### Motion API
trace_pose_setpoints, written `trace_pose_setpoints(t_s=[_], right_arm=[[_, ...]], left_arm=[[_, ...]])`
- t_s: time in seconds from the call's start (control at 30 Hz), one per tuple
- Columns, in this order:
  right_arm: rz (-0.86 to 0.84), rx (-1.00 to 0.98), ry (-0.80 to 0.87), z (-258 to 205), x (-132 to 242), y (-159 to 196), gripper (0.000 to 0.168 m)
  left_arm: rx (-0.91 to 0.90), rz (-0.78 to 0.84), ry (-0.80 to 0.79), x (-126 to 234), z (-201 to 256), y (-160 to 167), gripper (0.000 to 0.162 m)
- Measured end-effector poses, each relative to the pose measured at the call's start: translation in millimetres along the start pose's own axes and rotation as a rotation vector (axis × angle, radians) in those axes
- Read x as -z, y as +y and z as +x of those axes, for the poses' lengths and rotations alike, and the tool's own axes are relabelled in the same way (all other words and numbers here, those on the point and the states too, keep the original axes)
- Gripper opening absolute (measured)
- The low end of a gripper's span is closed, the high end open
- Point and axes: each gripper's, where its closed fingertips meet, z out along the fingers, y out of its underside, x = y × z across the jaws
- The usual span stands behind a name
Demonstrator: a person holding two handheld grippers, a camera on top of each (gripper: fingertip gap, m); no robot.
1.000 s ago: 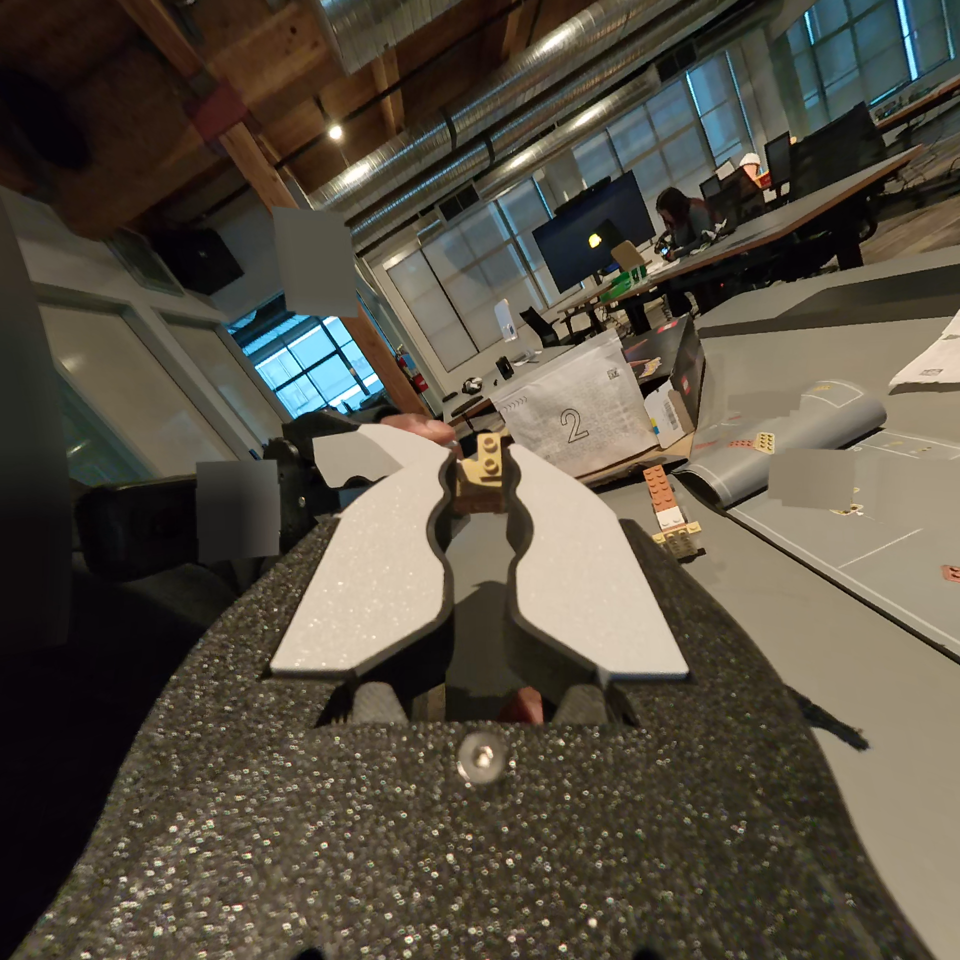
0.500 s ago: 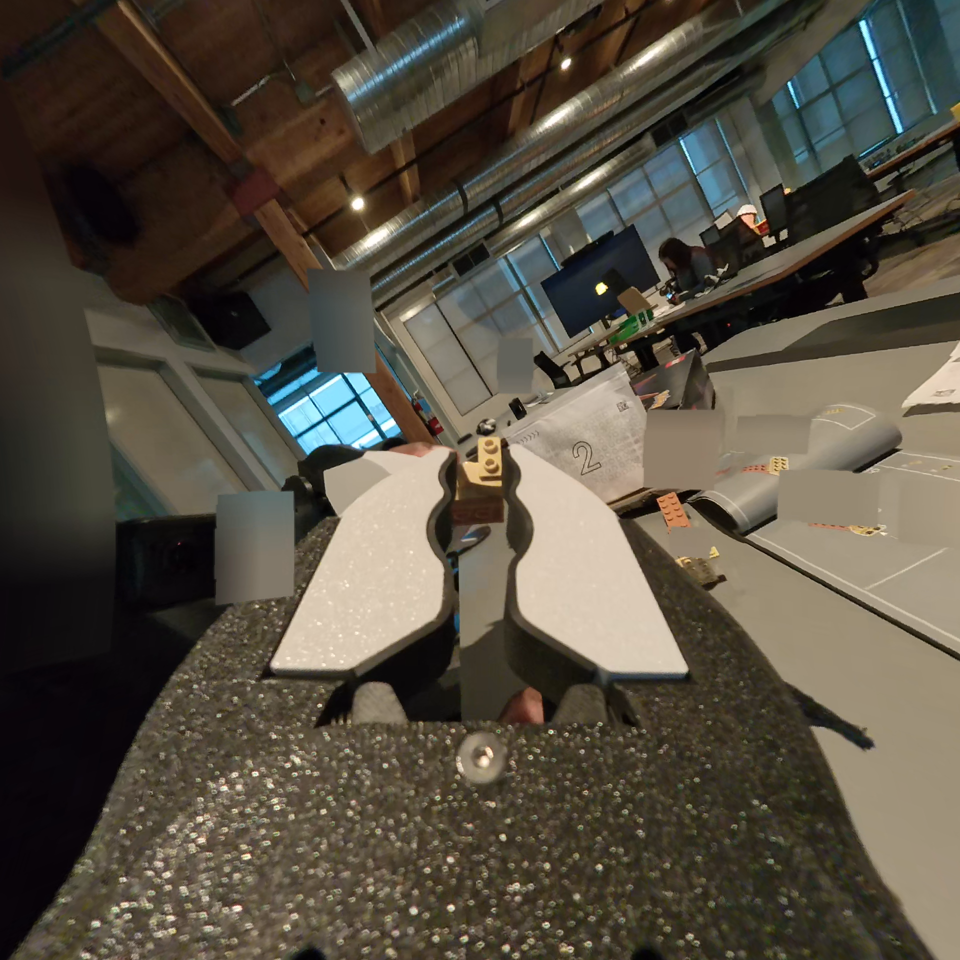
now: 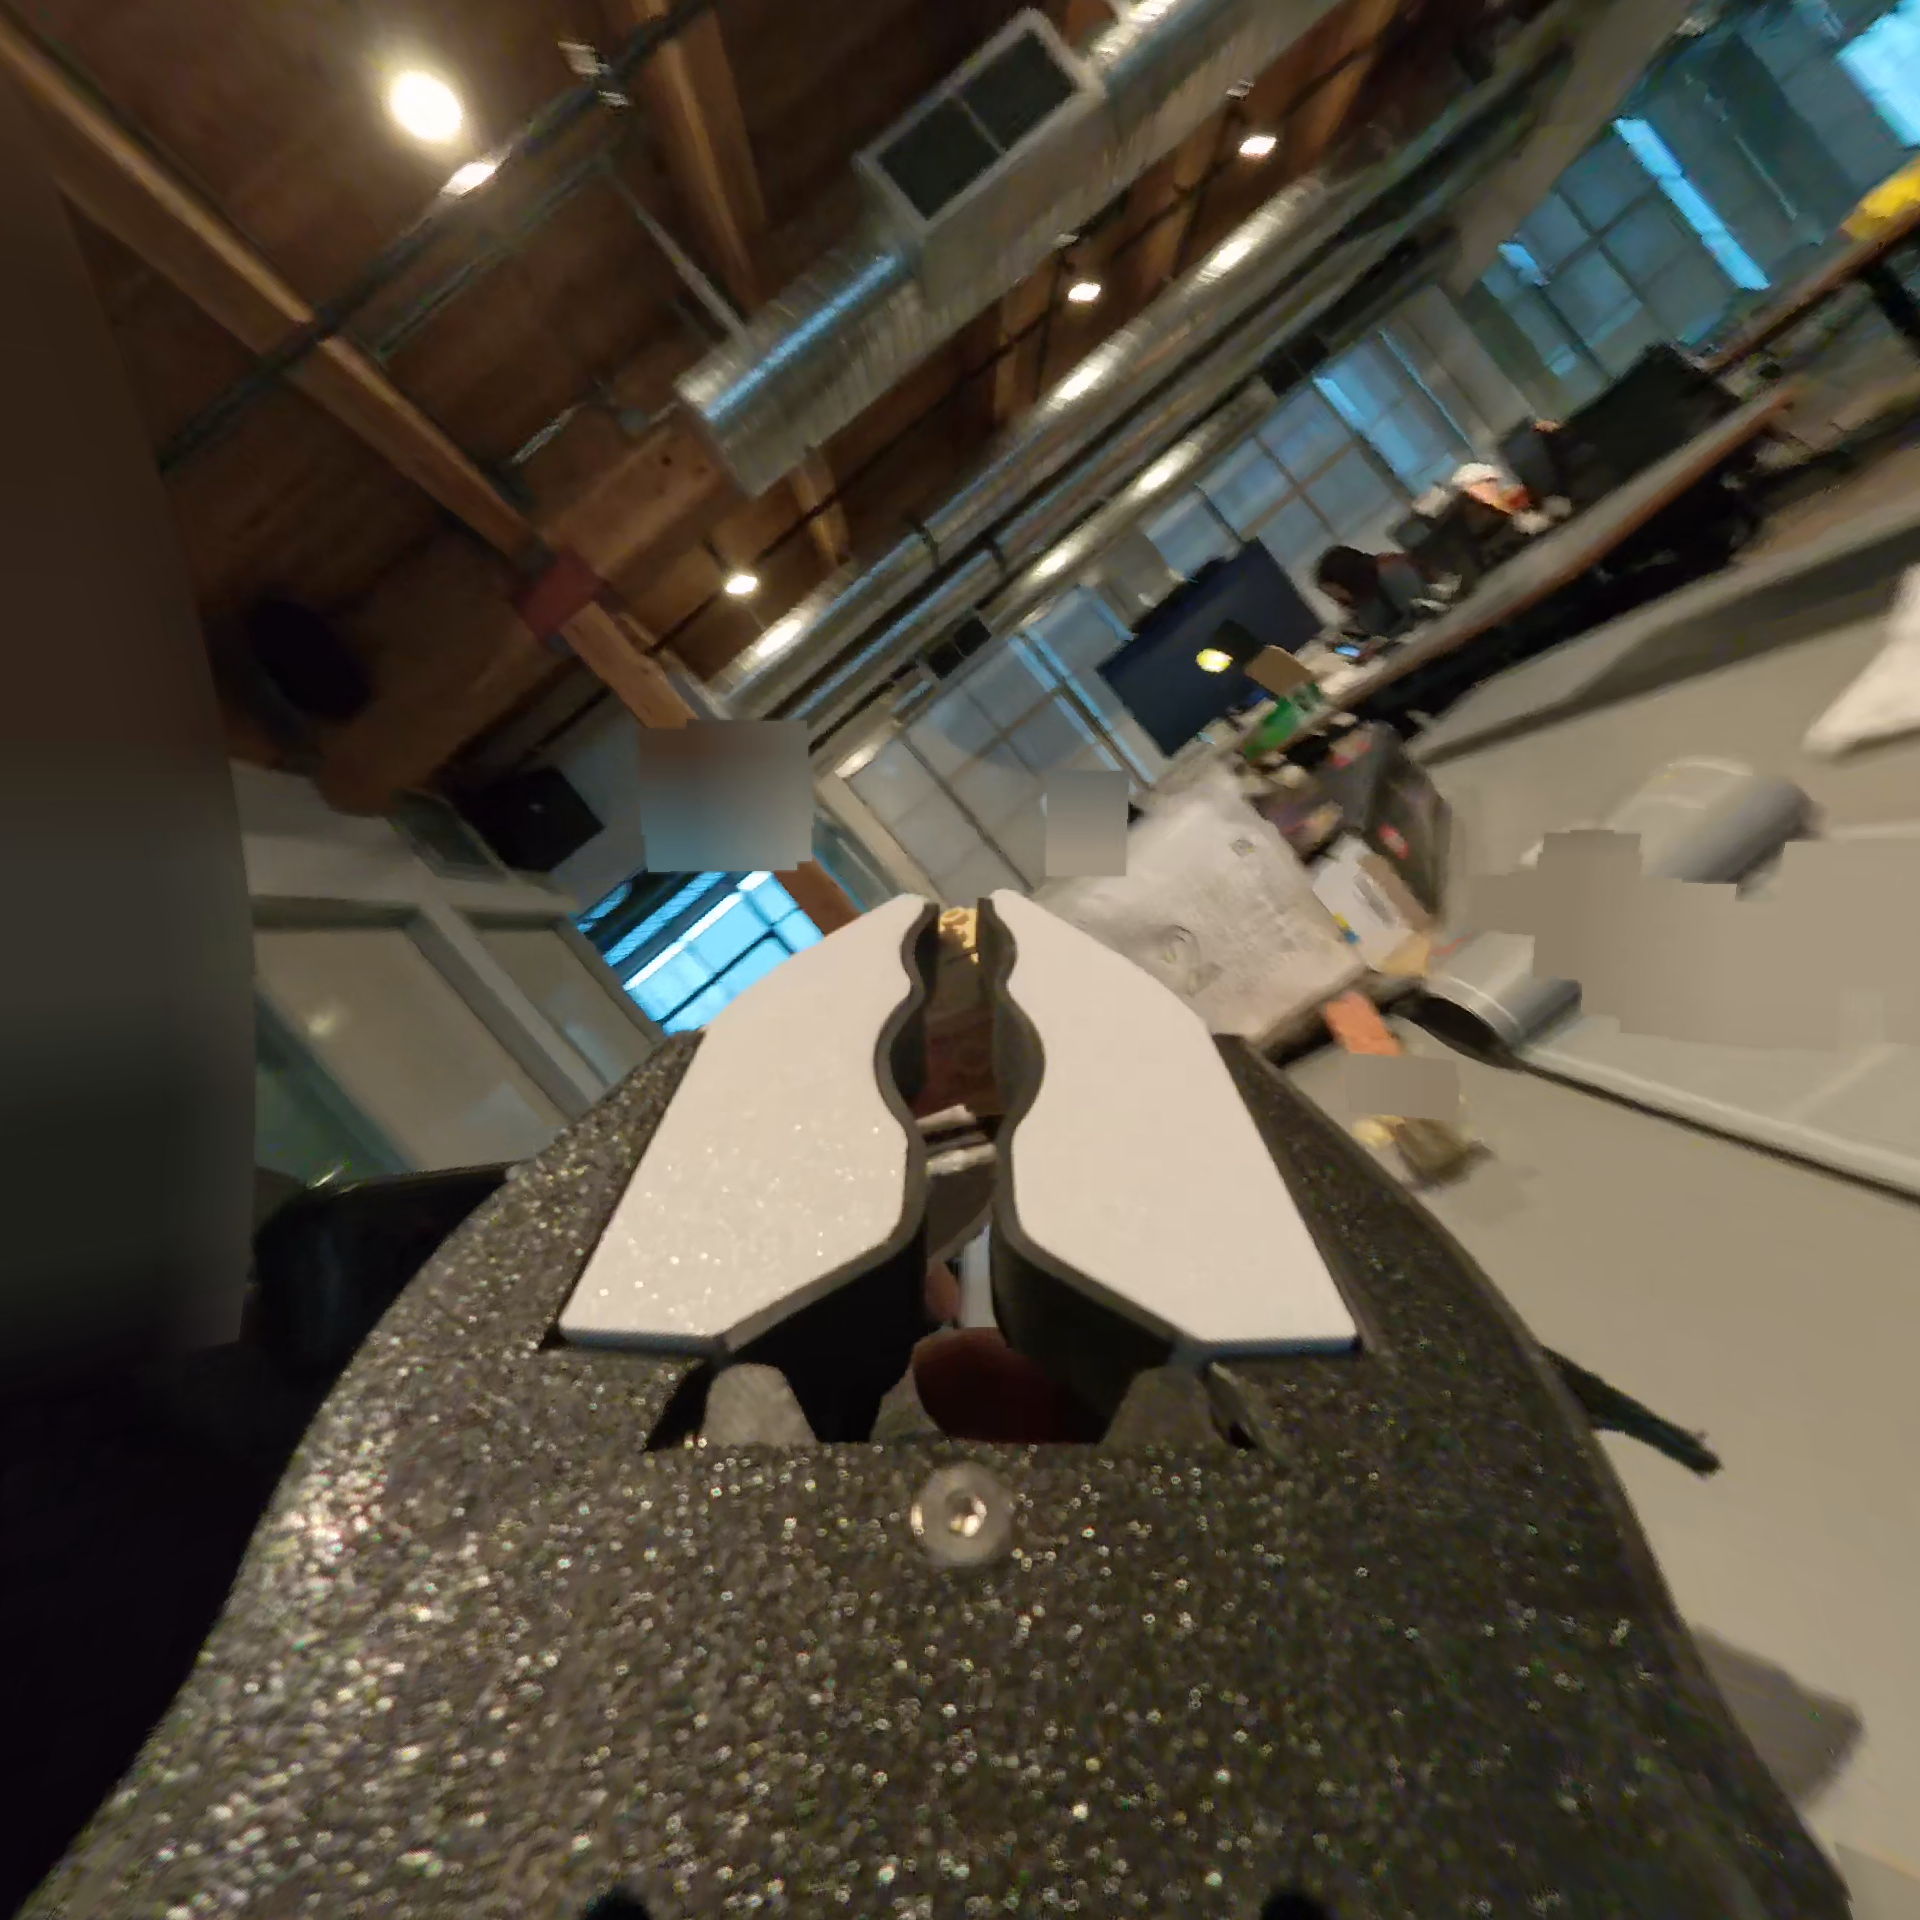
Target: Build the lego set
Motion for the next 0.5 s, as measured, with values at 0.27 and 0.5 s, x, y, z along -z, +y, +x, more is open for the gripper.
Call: trace_pose_setpoints(t_s=[0.27, 0.5], right_arm=[[0.084, -0.064, 0.067, 56.6, 10.4, -4.3, 0.007], [0.093, -0.059, 0.064, 63.9, 8.6, -10.5, 0.006]], left_arm=[[0.131, -0.137, 0.032, -30.5, 37.0, 59.6, 0.002], [0.141, -0.125, 0.010, -40.8, 41.2, 76.4, 0.000]])
